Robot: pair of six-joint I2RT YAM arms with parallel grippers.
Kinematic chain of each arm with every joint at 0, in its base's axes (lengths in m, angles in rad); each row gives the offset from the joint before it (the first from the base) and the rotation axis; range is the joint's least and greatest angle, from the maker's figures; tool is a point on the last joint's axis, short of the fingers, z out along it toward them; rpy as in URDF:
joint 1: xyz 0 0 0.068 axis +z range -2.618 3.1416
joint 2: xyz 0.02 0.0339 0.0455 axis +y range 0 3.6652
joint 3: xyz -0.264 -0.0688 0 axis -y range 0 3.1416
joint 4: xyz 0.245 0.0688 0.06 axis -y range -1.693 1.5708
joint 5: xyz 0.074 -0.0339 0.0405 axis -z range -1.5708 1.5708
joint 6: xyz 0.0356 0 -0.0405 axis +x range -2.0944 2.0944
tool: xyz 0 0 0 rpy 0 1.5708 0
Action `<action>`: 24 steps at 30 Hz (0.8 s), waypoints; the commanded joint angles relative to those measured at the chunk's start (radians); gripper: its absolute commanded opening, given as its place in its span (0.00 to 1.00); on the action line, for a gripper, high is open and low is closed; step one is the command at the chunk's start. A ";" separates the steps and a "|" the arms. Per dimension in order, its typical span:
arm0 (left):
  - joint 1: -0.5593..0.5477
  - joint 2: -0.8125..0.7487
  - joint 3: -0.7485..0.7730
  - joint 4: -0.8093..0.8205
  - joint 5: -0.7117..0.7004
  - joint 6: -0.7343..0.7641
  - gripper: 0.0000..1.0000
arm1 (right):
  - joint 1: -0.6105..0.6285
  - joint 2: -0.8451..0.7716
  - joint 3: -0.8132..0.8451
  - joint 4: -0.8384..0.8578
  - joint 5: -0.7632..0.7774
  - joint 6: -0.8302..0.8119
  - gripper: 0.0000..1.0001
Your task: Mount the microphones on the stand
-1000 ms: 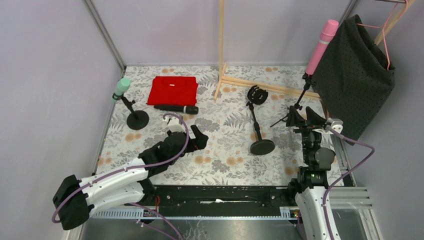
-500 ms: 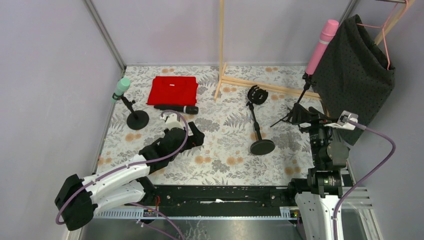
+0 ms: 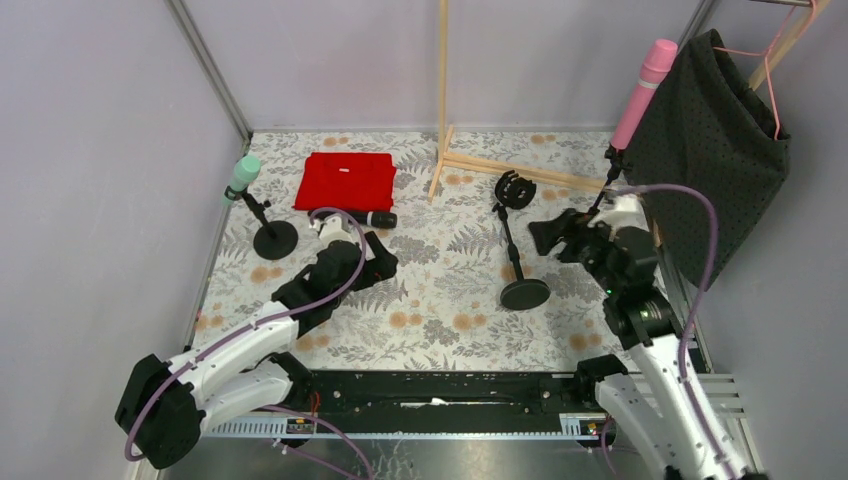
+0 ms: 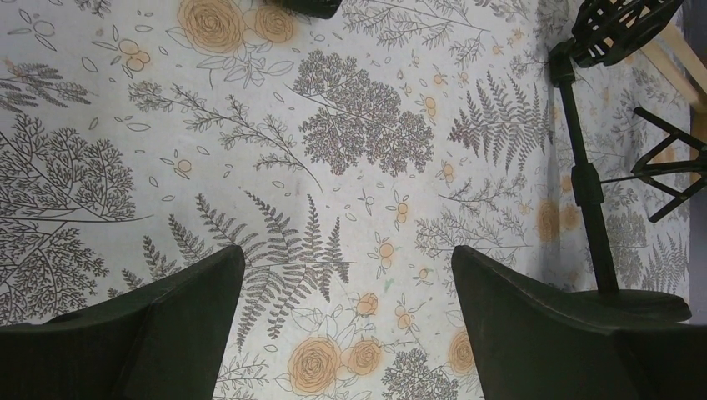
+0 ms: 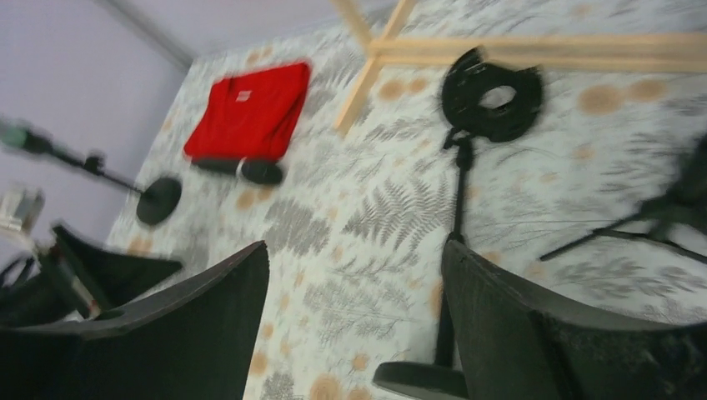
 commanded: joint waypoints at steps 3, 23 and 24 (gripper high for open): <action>0.023 -0.010 0.058 0.003 0.001 0.020 0.99 | 0.496 0.280 0.142 -0.046 0.453 -0.225 0.83; 0.036 -0.102 0.034 -0.042 0.011 0.002 0.99 | 0.322 1.038 0.631 -0.285 0.316 -0.229 0.80; 0.036 -0.104 0.032 -0.042 0.012 0.002 0.99 | 0.307 1.065 0.641 -0.297 0.296 -0.230 0.79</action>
